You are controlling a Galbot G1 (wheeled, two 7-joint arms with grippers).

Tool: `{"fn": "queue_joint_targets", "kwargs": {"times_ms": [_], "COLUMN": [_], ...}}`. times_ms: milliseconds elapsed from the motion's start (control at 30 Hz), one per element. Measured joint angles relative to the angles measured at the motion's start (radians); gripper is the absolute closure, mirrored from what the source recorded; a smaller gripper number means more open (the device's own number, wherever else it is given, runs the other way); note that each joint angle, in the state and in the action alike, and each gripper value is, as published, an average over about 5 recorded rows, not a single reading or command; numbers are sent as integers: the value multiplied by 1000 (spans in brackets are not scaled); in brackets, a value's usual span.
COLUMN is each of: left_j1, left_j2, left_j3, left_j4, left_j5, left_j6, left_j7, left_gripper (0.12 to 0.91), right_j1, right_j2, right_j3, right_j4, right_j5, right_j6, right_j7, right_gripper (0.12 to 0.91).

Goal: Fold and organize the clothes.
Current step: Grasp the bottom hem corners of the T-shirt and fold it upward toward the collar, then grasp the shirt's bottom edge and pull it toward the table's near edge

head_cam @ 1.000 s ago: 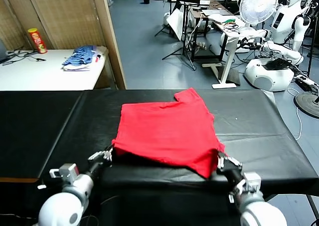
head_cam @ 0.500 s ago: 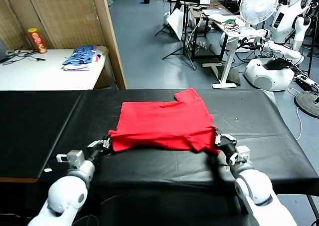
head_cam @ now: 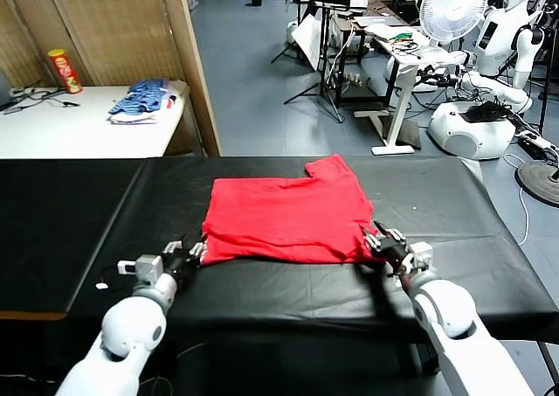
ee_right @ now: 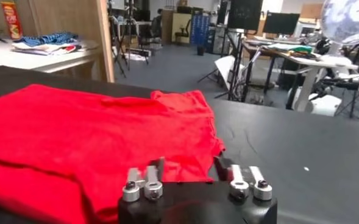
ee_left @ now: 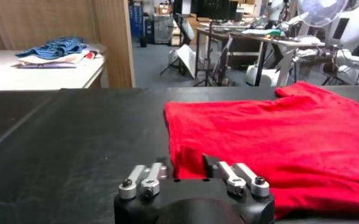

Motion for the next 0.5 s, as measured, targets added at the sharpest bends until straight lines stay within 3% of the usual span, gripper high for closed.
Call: {"fn": "queue_joint_targets", "kwargs": {"times_ms": [133, 267, 333, 500], "left_j1": [25, 36, 39, 48], "left_j2": [-3, -6, -7, -7], "left_j3": [-7, -18, -21, -24], "left_j4": [-1, 7, 13, 25], "left_j5": [-25, -72, -92, -87], "left_j6": [10, 28, 33, 32], "left_j7": [0, 4, 7, 25], "left_gripper": [233, 250, 311, 551], "right_j1": [-30, -46, -53, -61], "right_j2": [13, 26, 29, 24], "right_j3": [5, 7, 9, 17], "right_j4": [-1, -3, -2, 14], "right_j5": [-5, -15, -21, -21], "right_j6": [2, 7, 11, 14], "right_j7": [1, 3, 3, 9], "right_gripper": [306, 465, 565, 824]}}
